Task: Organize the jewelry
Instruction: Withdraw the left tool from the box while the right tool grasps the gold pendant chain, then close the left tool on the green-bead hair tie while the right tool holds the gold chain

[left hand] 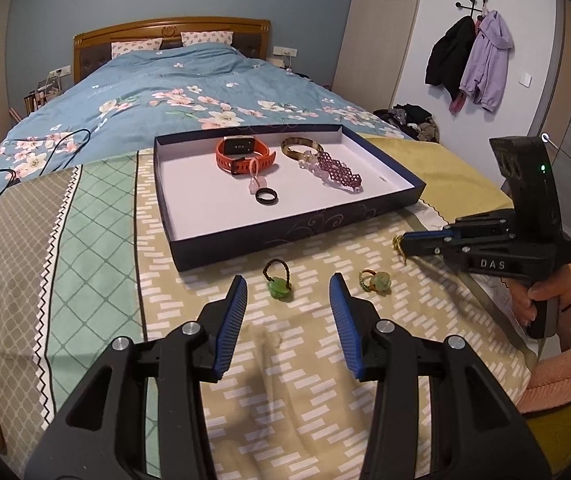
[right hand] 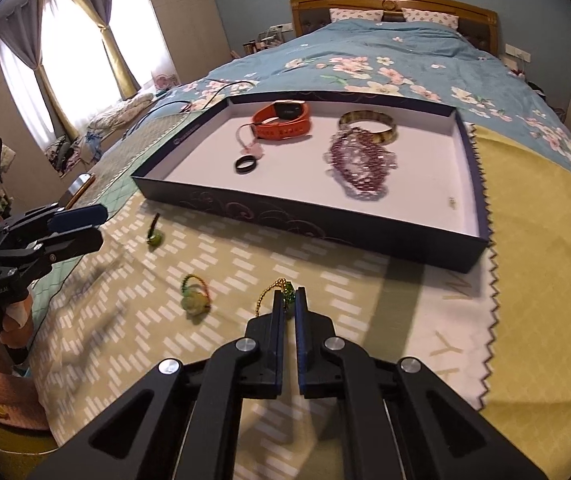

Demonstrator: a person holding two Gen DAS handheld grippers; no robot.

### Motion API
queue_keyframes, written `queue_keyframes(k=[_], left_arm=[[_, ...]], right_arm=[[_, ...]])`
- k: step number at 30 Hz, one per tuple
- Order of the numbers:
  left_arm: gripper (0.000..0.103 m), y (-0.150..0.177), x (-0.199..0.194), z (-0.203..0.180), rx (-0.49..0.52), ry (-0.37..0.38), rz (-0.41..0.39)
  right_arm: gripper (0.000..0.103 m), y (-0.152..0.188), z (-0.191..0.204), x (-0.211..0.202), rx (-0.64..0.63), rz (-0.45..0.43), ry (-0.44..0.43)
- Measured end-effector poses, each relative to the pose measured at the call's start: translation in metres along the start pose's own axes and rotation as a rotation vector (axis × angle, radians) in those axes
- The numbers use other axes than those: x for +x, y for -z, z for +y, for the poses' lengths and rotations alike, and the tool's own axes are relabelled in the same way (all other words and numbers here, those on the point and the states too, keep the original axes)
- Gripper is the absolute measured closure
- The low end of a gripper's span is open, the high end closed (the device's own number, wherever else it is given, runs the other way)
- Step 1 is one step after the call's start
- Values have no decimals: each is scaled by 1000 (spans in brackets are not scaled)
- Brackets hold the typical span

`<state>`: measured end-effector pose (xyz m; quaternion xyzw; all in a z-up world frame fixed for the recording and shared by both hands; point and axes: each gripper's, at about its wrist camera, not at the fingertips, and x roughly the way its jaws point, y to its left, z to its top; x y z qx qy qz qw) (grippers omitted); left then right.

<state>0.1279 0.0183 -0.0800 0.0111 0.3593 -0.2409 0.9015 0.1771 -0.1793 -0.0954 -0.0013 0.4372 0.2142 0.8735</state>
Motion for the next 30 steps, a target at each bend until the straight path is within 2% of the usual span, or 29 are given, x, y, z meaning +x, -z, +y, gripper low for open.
queue_keyframes(k=[4,8,9,11,15,17,24,27,30], left_arm=[[61,1,7,-1,2,2,19],[61,0,11,-2,4,6,30],[61,-1,12,-2,5,6,30],[61,-1,14,-3,5,7,32],[61,-1,14,-4,6,6,34],[61,-1,14,-4,5,6,34],[61,0,15,-2,-4,18,39],[61,0,18,-3,-1,20,47],[61,-1,21,-4,2,12,59]], right_arm=[[95,1,-5,-9,27,-28,-11],[93,-1,12,-16,-42,-52,-64],[85,-2,20,-14,-72,-42,-87],[78,-1,36,-7,-123,-28,-109],[79,-1,52,10,-178,23,-95],[88,1,53,13,-181,36,-91],[88,10,42,-6,-161,19,-143],[87,15,40,-5,-156,36,-135],[82,14,33,-11,-122,10,-137]])
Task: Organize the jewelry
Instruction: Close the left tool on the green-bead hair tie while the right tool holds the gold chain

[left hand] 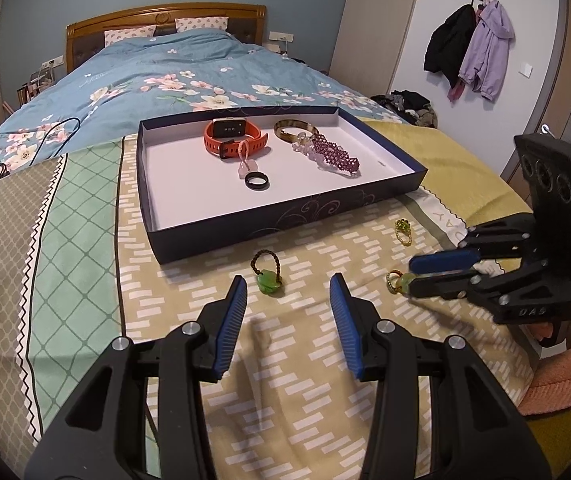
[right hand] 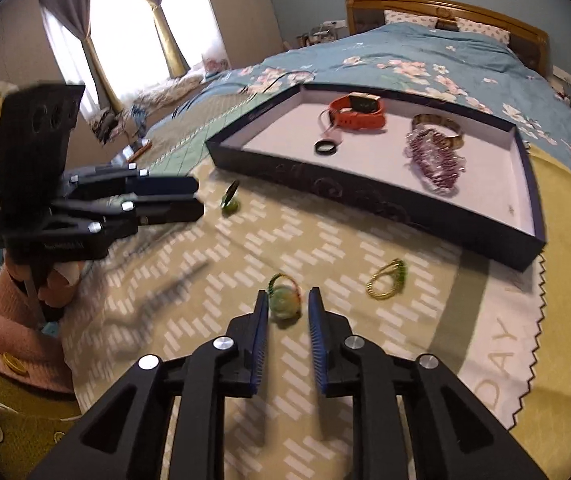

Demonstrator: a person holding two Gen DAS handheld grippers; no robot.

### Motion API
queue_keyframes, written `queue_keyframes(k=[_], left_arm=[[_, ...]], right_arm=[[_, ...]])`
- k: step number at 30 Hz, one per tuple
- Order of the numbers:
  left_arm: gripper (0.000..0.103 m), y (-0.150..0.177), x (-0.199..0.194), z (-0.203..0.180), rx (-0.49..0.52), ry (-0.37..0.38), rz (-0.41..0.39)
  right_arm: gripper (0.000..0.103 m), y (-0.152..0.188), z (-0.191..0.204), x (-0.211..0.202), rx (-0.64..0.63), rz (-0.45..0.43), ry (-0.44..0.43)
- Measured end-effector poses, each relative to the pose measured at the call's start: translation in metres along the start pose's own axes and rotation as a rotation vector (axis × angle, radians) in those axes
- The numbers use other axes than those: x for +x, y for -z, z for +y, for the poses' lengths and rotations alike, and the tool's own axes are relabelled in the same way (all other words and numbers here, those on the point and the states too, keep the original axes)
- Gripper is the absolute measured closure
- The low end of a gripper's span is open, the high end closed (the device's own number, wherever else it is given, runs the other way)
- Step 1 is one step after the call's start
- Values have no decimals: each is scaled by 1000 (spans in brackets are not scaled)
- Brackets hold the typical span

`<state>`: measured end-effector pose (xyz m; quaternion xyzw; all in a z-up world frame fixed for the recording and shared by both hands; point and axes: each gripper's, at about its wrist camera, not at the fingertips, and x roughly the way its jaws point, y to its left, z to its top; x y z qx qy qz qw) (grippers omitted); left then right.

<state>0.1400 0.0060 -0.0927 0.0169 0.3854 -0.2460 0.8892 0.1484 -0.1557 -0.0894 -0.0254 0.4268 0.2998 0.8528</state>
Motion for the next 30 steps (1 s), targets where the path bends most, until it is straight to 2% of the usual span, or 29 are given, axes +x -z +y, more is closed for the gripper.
queue_keyframes(k=[5,11,20,25,30], left_arm=[[61,-4,11,0,-6,-31,38],[63,-8,23,1,-20,-51,69],[65,-15,38,0,-27,-63,101],[68,-15,41,-1,-25,-66,105],[76,-16,43,0,-32,-78,106]], right_arm=[[82,-5,-21,-10,78,-53,73],[82,-6,-47,-4,170,-43,130],[82,-9,-44,8,155,-20,137],[89,-9,-45,8,148,-17,150],[96,-9,-46,8,144,-13,156]])
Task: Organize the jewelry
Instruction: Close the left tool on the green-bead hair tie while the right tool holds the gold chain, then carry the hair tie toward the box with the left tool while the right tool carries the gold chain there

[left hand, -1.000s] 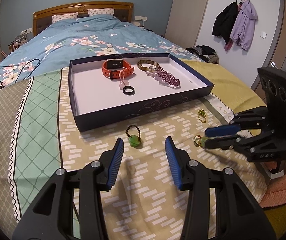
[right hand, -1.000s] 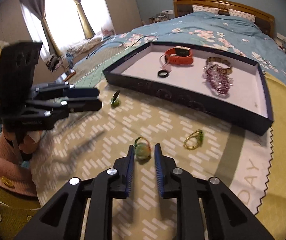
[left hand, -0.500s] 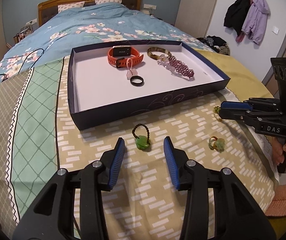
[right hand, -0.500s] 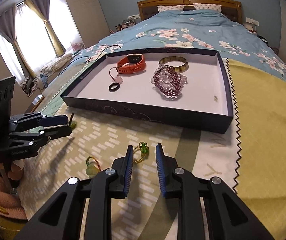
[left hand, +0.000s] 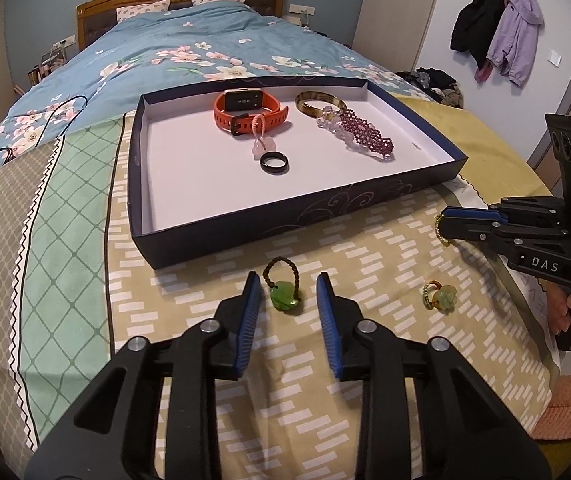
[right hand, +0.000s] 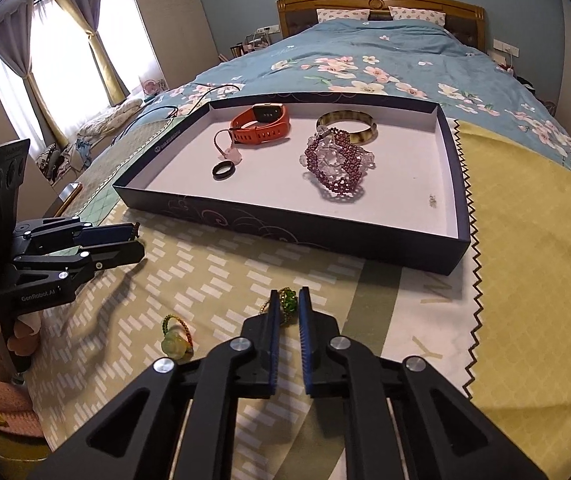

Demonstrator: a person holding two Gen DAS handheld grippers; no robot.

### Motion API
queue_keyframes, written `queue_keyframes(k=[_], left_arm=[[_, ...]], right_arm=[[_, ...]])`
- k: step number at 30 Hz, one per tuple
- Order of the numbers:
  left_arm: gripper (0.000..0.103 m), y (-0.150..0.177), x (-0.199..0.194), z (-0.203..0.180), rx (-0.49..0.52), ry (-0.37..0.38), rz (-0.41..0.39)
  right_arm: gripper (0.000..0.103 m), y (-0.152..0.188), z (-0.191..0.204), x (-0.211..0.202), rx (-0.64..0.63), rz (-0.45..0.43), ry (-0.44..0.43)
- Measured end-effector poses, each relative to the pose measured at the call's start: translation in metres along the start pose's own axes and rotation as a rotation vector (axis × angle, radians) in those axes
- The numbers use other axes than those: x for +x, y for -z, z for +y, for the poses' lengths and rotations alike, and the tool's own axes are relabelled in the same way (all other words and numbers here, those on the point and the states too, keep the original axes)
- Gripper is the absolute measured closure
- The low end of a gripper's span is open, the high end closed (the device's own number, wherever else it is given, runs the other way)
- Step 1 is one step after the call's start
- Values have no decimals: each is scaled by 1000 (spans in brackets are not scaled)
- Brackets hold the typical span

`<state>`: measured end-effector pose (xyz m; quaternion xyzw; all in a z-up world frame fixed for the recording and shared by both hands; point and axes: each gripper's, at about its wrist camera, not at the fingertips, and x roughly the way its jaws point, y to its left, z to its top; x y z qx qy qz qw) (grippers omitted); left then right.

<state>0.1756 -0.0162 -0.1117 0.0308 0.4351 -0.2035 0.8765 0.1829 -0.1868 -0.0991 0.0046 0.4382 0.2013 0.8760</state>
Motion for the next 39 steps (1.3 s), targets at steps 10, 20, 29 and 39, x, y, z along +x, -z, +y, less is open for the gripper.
queue_keyframes(k=[10,20,29,39], left_arm=[[87,2,-3,2,-4,-1,-1],[87,1,-15,0,-8,27,-30],[87,-10,-30,-3,-5,58,-77],[87,-22,-37,-5,-2,65,-116]], right_arm=[[98,0,-3,-3,6,-11,-4],[98,-5,-8,-15,27,-54,-24],[98,-15,-11,-24,32,-102,-26],[98,-27,-15,-27,29,-136,-16]])
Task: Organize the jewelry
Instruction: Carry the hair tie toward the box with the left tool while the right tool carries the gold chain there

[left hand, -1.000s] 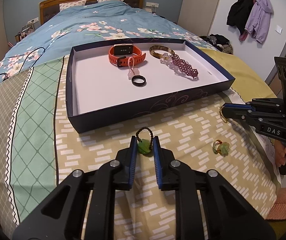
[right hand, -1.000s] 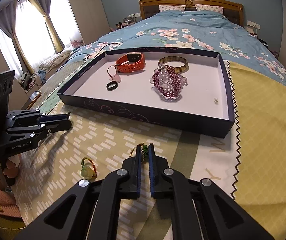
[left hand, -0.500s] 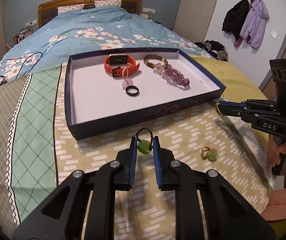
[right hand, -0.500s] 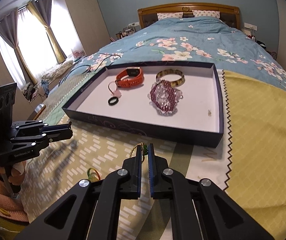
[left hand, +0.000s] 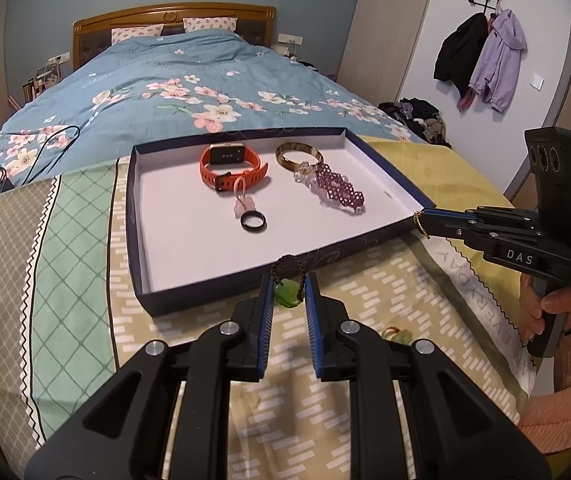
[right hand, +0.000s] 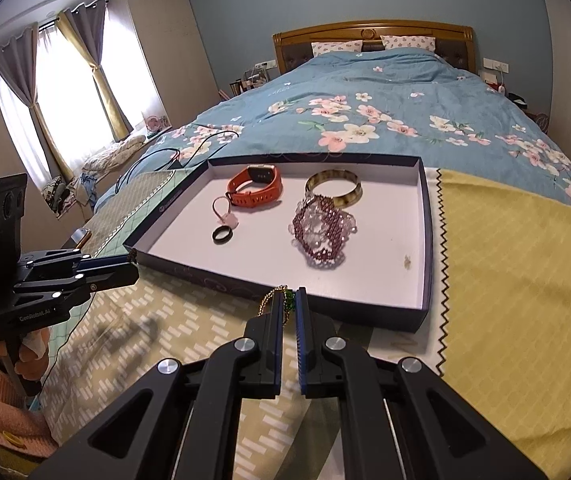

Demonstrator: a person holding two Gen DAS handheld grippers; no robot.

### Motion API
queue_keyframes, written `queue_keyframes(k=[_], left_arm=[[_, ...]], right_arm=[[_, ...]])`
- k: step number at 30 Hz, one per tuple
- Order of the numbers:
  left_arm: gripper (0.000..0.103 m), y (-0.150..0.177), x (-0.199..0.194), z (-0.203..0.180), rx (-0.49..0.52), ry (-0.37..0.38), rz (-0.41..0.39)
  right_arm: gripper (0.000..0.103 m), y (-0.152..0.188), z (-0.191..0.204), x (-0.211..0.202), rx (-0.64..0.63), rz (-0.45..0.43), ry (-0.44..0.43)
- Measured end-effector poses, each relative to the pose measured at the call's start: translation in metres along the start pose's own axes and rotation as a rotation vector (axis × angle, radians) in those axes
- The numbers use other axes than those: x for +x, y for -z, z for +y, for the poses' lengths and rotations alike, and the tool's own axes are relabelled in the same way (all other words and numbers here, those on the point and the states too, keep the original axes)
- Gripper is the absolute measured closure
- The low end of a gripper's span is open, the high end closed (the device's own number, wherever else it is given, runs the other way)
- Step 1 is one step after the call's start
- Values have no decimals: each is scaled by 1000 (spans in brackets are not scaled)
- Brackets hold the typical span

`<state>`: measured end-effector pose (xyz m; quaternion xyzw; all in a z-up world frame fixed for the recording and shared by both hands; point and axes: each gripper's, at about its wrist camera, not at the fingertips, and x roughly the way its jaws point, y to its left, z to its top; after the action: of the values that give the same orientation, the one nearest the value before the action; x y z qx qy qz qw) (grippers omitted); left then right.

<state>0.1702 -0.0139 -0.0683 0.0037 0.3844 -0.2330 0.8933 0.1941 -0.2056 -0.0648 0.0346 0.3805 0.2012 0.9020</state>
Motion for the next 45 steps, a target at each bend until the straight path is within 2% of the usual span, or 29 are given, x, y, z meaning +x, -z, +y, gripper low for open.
queue_keyframes(k=[19,31,45], left_arm=[[87,-26,20,-1,2,-13,-14],[87,-42,40,2,-6,-14,-2],[87,-44,66,8,-26,-27,40]], right_arm=[[98,-24,-7,18,-6,-16,14],[98,-29,-10,44,-7,25,32],[98,-28,-12,59,-10,58,49]])
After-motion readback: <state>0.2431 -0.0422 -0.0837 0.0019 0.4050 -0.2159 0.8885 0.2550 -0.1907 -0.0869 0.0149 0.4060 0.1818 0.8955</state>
